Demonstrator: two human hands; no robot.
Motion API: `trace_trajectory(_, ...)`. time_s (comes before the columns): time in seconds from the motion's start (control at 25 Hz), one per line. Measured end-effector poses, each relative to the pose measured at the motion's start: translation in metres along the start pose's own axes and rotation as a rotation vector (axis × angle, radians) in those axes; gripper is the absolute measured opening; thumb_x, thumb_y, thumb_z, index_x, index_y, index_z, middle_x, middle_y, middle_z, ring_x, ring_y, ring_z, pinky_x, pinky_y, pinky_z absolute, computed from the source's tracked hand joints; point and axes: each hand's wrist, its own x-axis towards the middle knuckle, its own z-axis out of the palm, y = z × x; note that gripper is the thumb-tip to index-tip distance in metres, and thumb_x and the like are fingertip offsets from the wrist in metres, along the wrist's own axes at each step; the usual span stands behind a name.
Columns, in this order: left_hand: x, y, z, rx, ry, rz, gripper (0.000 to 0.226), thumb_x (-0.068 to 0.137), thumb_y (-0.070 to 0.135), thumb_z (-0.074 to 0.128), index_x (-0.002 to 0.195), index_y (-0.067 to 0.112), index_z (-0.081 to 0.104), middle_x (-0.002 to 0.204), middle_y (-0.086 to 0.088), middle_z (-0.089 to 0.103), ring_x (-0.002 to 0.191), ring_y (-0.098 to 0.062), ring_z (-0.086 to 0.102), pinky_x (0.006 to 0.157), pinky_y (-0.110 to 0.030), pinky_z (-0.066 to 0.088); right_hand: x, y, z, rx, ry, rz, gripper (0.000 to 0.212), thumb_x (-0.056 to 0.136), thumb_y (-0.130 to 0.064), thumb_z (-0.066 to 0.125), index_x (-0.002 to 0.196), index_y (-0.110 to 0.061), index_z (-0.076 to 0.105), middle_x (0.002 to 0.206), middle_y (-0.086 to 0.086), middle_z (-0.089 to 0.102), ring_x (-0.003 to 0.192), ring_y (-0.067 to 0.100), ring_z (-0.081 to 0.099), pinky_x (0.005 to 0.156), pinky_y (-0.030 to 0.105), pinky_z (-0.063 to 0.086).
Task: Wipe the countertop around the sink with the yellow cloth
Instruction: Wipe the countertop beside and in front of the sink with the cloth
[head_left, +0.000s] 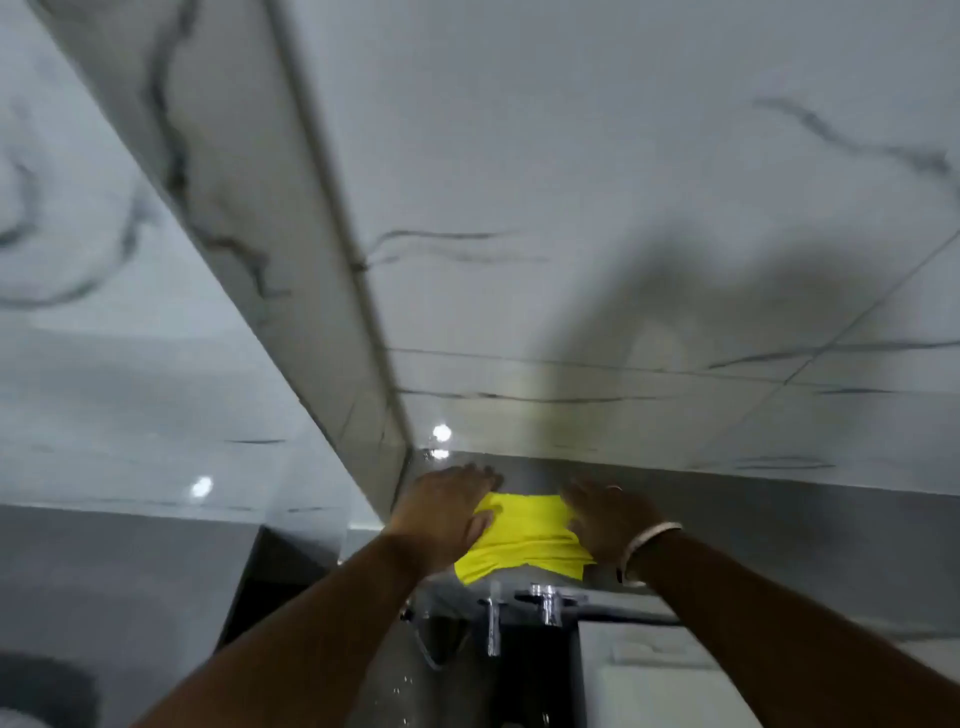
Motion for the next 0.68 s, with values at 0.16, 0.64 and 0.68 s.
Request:
trace_trajectory(0.16,0.023,-0.012,0.038,0.047,-0.077,-0.147,0.061,0.091,0.040,0.051,0.144,0.012,0.039,0.146,-0.016,0.047,0.131,-0.032,0.047,0.104,-0.043,0.042,0.037,-0.001,0.026,0.050,-0.048,0.110,0.059,0.093,-0.031,0.044,0.144,-0.015,0.021,0.151,0.011,0.031,0.124,0.035,0.047,0.099,0.043,0.042)
trace_trajectory(0.64,-0.063,-0.019,0.007,-0.288,-0.103,-0.302,0.026,0.087,0.031,0.069,0.102,0.011,0.063,0.104,-0.011,0.067,0.093,-0.032,0.063,0.075,-0.037,0.047,0.051,-0.038,-0.005,0.092,-0.233,-0.212,0.038,0.083,-0.029,0.063,0.119,-0.017,0.058,0.128,0.009,0.058,0.117,0.026,0.052,0.094,0.030,0.038)
trace_trajectory(0.68,-0.076,-0.021,-0.003,-0.285,-0.104,-0.296,0.024,0.087,0.031,0.068,0.099,0.010,0.064,0.100,-0.012,0.068,0.089,-0.033,0.064,0.072,-0.038,0.048,0.053,-0.048,-0.013,0.094,-0.236,-0.253,0.034,0.083,-0.029,0.063,0.114,-0.016,0.060,0.122,0.009,0.062,0.113,0.027,0.054,0.090,0.031,0.039)
